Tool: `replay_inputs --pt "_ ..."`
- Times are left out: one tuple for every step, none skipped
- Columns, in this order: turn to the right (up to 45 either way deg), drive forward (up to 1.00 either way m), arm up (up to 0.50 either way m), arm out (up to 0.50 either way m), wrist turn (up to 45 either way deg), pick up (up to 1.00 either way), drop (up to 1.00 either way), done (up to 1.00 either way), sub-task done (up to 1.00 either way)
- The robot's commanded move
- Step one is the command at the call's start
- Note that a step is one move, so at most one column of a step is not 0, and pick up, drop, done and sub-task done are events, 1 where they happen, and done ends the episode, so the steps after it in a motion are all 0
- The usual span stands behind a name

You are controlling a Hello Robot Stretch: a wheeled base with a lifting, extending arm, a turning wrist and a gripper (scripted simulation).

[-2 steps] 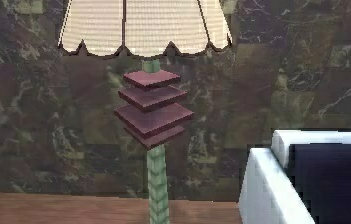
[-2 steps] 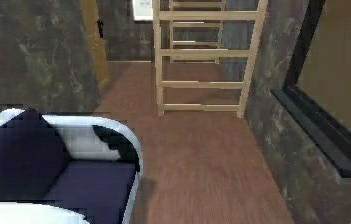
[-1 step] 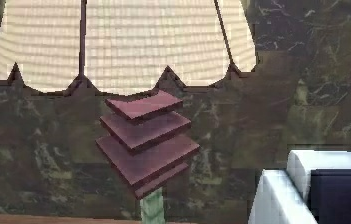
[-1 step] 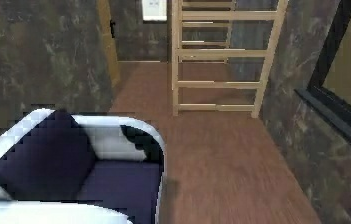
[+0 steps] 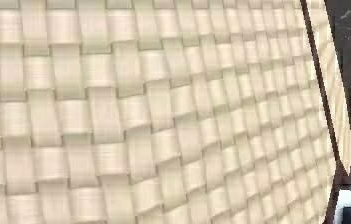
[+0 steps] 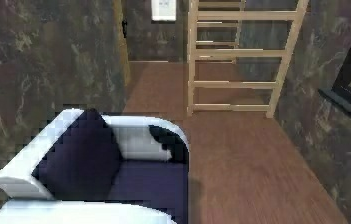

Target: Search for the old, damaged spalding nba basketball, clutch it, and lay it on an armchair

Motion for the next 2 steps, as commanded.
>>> replay_inputs --pt "-45.0 0.0 0.0 0.0 0.0 0.0 0.0 0.0 0.0" --pt "-45.0 0.0 0.0 0.0 0.0 0.0 0.0 0.0 0.0"
